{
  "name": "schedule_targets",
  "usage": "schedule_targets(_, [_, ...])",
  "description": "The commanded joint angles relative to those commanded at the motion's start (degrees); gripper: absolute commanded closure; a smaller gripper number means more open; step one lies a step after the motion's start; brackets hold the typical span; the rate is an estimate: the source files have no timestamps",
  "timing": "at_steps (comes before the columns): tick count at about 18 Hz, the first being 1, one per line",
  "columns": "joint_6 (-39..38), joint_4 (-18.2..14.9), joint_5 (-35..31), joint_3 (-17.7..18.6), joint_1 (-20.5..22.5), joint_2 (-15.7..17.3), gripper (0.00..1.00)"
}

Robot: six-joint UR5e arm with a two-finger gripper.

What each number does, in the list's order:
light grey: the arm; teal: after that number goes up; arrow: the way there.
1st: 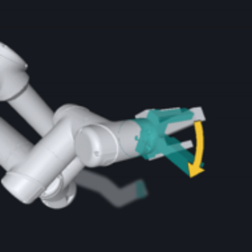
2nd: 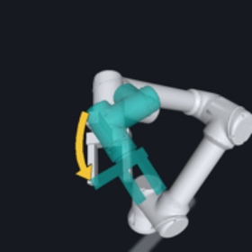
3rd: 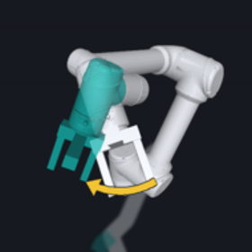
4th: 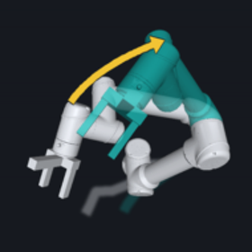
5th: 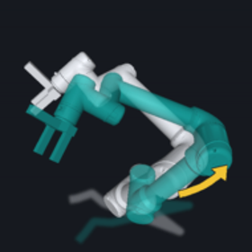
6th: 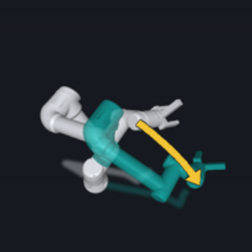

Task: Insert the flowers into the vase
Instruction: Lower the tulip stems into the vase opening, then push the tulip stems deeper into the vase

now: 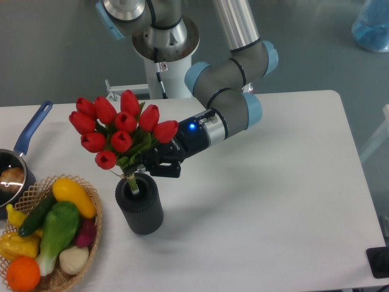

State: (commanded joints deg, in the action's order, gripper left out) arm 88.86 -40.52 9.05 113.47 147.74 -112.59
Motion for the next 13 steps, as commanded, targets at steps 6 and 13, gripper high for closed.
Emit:
schedule_targets(6, [1.32,-0.09,0.0,0.09,0.09,-1.23,0.81])
schedule_targets(13, [2.37,-0.09,0.0,0.26,0.53,-2.2,0.81])
